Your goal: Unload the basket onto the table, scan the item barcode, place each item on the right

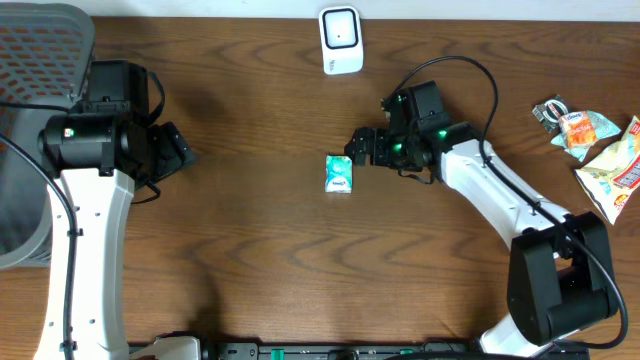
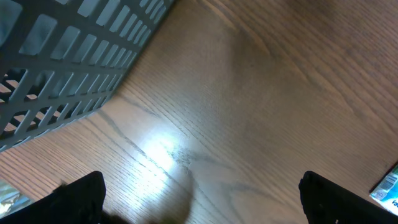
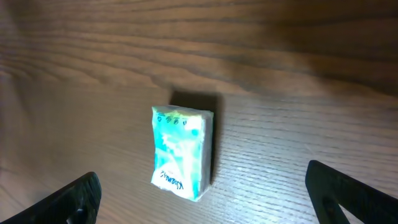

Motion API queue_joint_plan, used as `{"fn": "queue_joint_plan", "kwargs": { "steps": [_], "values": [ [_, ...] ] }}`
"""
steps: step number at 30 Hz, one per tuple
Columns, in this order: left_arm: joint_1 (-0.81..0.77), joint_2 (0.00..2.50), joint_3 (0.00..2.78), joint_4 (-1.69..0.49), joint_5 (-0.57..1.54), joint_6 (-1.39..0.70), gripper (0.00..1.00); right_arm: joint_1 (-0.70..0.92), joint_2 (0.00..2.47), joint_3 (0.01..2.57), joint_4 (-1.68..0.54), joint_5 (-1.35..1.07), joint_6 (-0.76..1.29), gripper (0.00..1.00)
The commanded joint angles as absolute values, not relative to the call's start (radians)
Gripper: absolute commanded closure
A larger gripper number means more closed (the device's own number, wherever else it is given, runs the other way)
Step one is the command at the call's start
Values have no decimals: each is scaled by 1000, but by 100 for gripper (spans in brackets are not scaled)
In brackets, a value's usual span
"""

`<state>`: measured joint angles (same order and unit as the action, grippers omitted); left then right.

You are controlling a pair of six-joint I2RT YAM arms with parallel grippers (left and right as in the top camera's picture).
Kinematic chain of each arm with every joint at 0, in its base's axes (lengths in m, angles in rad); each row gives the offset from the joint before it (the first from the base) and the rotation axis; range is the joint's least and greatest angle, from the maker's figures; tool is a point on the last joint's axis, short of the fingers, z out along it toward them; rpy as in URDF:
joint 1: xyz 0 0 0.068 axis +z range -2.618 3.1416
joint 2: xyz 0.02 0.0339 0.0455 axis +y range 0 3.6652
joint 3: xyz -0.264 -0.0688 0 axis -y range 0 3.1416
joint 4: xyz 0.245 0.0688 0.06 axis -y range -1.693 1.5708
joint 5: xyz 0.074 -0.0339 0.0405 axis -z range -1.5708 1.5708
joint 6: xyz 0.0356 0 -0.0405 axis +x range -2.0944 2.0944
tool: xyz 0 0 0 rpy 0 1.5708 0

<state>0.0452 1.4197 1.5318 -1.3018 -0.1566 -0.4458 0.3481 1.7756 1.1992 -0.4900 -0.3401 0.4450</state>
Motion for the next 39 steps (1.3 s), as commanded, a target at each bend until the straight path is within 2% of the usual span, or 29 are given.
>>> {"fn": "queue_joint_plan", "kwargs": {
  "steps": [1, 23, 24, 25, 26, 29, 33, 39],
  "values": [
    [49, 1424, 1536, -1305, -166, -455, 2, 351, 1769, 1195, -490, -331, 455, 1],
    [49, 1424, 1536, -1305, -166, -455, 2, 352, 1769, 1195, -511, -316, 457, 1],
    [49, 1424, 1536, -1305, -166, -455, 2, 353, 1769, 1195, -505, -316, 456, 5],
    [49, 1424, 1536, -1305, -166, -455, 2, 356, 1769, 1195, -498, -316, 456, 16],
    [49, 1424, 1536, -1305, -166, -455, 2, 360, 1769, 1195, -490, -316, 456, 21],
    [49, 1424, 1536, -1305, -166, -454, 2, 377, 1773, 1195, -468, -316, 456, 29],
    [49, 1424, 1536, -1305, -166, -455, 2, 414, 1794, 1195, -432, -316, 457, 30],
    [49, 1424, 1536, -1305, -166, -454, 2, 454, 1860, 1195, -373, -317, 479, 23]
  ]
}}
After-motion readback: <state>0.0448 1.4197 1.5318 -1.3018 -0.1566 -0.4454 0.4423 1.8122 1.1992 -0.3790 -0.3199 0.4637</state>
